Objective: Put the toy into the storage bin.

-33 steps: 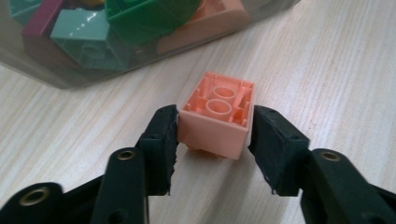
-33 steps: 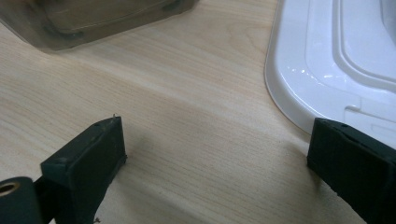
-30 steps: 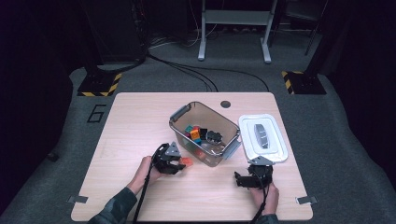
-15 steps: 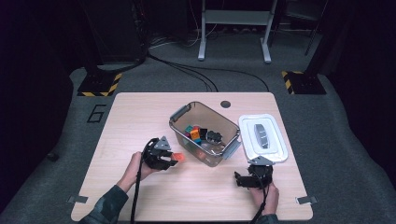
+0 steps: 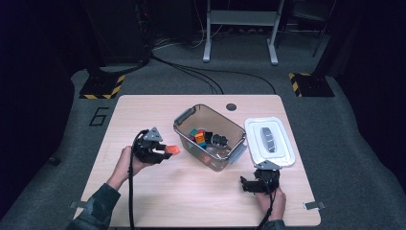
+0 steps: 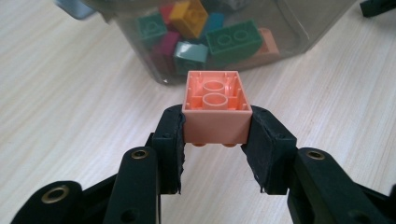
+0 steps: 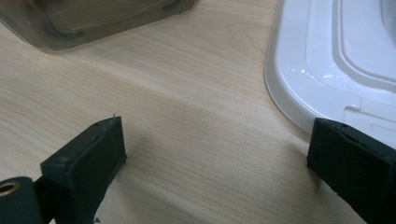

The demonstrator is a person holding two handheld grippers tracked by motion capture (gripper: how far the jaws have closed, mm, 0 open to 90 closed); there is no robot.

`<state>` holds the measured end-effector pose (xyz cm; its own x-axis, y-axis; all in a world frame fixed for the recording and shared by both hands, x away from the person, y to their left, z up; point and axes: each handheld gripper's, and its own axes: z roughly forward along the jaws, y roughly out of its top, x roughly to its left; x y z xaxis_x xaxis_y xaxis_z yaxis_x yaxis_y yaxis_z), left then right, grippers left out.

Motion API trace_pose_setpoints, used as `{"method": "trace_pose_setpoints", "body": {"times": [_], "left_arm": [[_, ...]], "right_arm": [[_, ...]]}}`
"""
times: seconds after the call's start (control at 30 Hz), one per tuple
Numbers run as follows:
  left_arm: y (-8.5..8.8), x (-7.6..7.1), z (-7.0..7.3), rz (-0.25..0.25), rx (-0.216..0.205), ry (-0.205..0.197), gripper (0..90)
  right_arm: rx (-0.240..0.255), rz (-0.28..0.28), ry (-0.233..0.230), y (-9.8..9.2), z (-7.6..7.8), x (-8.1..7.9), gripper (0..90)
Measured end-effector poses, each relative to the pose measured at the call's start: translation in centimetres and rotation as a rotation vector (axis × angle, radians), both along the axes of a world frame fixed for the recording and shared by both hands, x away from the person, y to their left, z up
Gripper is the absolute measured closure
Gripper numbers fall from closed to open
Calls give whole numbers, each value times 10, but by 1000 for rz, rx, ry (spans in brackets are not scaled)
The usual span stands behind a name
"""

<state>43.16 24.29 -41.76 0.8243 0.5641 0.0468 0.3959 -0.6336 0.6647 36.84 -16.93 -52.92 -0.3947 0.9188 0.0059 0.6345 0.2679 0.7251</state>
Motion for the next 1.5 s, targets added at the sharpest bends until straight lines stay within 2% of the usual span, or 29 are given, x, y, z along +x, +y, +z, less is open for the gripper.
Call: {"method": "trace_pose_setpoints", "body": {"times": [0.23,0.3,0.53,0.7,0.87,0.9,0.97,1.2,1.33,1.37,1.5], "left_arm": [[7,7,30,20,1,-29,588],[7,11,39,24,16,-40,588],[-3,28,65,29,22,-56,588],[-17,42,75,32,23,-59,587],[-32,55,77,24,33,-40,587],[-36,57,76,21,36,-24,587],[-43,61,74,16,49,-20,586],[-68,70,62,3,112,54,586],[-75,72,57,-17,140,103,586],[-76,72,56,-20,134,114,586],[-78,71,56,-22,136,127,584]], "right_arm": [[2,-1,0,0,0,0,33],[1,-1,0,0,0,0,33],[2,-1,0,0,0,0,33],[0,0,0,0,0,0,33],[1,0,0,0,0,0,33],[1,0,0,0,0,0,33],[1,0,1,0,0,0,33],[1,0,1,0,0,0,33],[1,1,1,0,0,0,33],[1,1,0,0,0,0,33],[1,2,1,0,0,0,33]]}}
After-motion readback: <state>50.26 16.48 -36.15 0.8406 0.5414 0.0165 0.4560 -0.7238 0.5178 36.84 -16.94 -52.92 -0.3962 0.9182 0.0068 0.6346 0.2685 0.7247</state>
